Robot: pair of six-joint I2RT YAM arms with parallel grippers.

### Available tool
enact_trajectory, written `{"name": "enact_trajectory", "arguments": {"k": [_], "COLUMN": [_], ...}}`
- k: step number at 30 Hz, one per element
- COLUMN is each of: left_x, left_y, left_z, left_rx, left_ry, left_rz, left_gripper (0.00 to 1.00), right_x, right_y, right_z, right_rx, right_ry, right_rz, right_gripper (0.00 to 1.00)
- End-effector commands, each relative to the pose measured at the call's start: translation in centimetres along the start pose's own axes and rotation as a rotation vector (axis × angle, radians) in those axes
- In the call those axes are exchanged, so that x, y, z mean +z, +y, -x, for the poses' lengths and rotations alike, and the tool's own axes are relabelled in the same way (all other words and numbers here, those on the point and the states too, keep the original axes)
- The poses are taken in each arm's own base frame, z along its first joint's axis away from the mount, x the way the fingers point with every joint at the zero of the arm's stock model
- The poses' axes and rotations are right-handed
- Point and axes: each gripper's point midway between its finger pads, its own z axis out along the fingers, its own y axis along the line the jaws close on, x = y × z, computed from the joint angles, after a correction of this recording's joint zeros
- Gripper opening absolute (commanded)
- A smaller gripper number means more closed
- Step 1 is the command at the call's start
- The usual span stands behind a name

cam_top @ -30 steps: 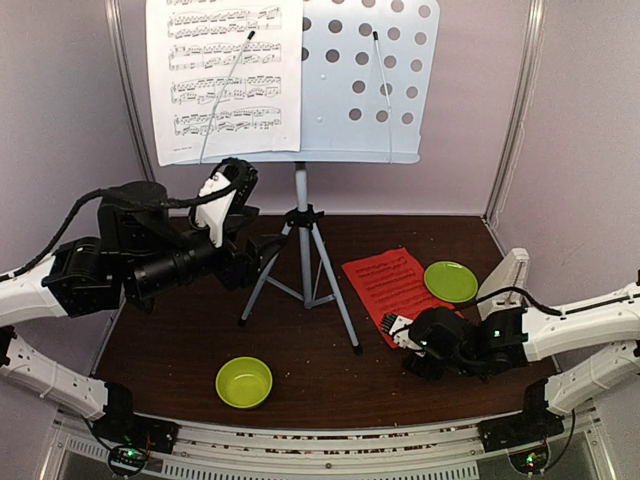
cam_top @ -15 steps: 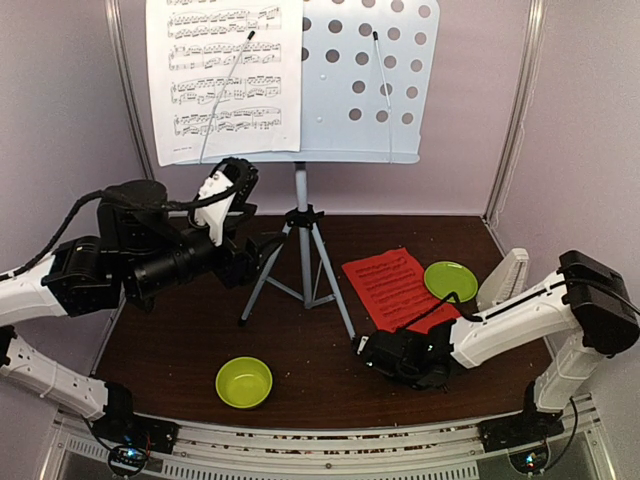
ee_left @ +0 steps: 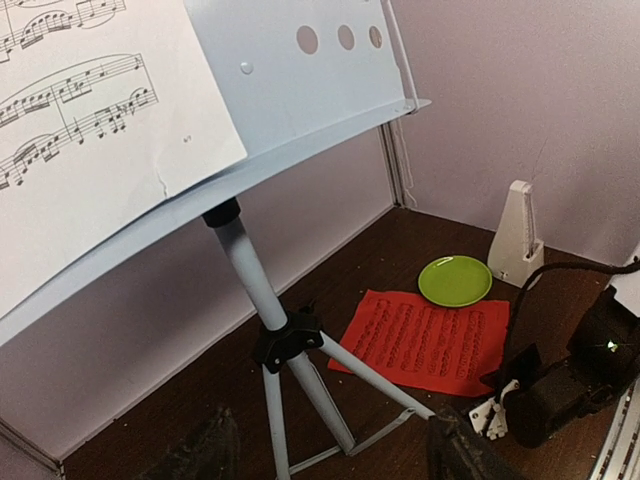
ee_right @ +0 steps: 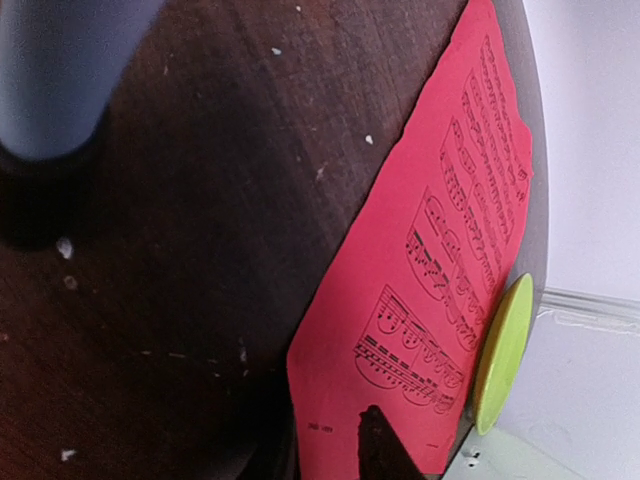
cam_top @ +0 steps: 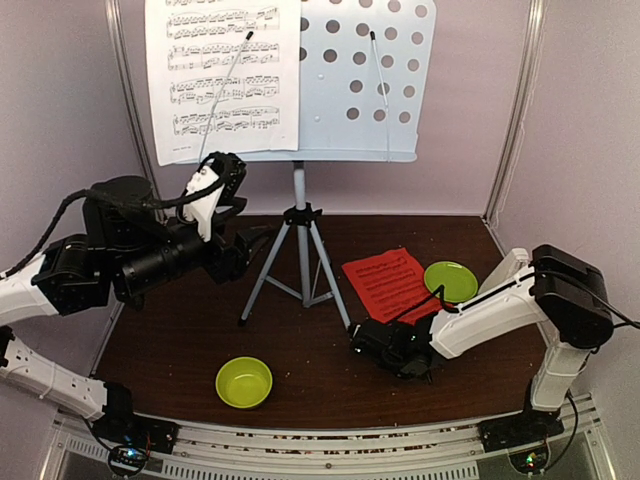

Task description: Set up the instrument practice props

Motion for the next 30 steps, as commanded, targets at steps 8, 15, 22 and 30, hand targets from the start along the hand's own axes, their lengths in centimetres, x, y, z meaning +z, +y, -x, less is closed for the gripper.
{"name": "enact_trajectory", "arguments": {"k": [8, 15, 22, 30], "left_x": [0.0, 0.4, 0.6, 1.1], "left_y": [0.3, 0.1, -0.1, -0.6], "left_z": [2.3, 2.3, 2.3, 2.5], "left_rx": [0.008, 0.016, 0.028, 0.037], "left_ry": [-0.049, -0.043, -0.035, -0.02], "left_rz": [0.004, -0.002, -0.003, -0.023], "left_gripper": [0.67, 0.66, 0.65, 0.66], "right_x": [-1.1, -4.3, -8.7, -16.5], "right_y": [-2.6, -5.3, -6.8, -12.6], "right_z": [0.6, 1.6, 3.0, 4.6], "right_rx": [0.054, 0.181, 0.376, 0.754], "right_ry": [-0.013, -0.093, -0.175, -0.4], "right_rz": [0.017, 0.066, 0.239, 0.4], "right_gripper": [0.0, 0.0, 0.0, 0.0]}}
